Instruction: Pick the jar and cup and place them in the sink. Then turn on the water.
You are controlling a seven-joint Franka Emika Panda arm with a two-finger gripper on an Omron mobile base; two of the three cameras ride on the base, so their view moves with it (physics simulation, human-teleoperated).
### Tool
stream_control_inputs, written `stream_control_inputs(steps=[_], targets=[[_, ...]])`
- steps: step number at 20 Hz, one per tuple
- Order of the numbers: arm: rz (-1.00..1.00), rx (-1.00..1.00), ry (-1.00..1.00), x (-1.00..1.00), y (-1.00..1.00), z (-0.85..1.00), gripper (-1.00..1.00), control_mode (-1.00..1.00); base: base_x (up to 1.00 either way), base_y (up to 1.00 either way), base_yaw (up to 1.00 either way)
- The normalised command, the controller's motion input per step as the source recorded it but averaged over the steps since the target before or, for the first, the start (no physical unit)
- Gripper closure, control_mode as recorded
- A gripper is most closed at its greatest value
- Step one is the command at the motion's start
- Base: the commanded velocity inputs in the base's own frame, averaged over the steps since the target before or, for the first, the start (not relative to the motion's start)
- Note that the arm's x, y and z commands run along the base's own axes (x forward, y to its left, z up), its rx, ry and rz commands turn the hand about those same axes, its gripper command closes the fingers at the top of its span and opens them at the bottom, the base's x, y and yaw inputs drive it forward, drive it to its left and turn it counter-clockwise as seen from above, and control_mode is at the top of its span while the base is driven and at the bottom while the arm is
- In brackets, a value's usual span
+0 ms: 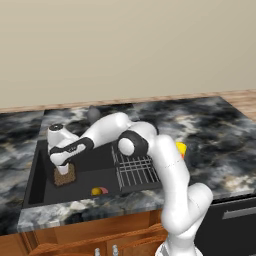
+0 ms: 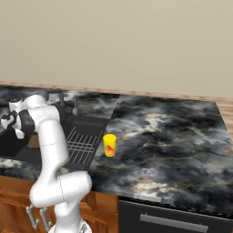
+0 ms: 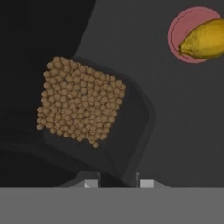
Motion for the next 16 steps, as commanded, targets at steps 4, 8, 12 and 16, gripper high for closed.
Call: stream_control_inputs(steps=[4, 8, 12, 16], targets=[[-0.08, 0.00, 0.00, 0.04, 0.14, -0.25, 1.00, -1.00, 0.00, 0.00, 0.00], [-0.03, 0.00, 0.00, 0.01, 0.00, -0.15, 1.00, -1.00, 0.00, 0.00, 0.00], [-0.01, 0.00, 0.00, 0.01, 0.00, -0.21, 1.00, -1.00, 0.00, 0.00, 0.00], [-0.02, 0.00, 0.00, 0.05, 0.00, -0.30, 1.00, -1.00, 0.00, 0.00, 0.00]])
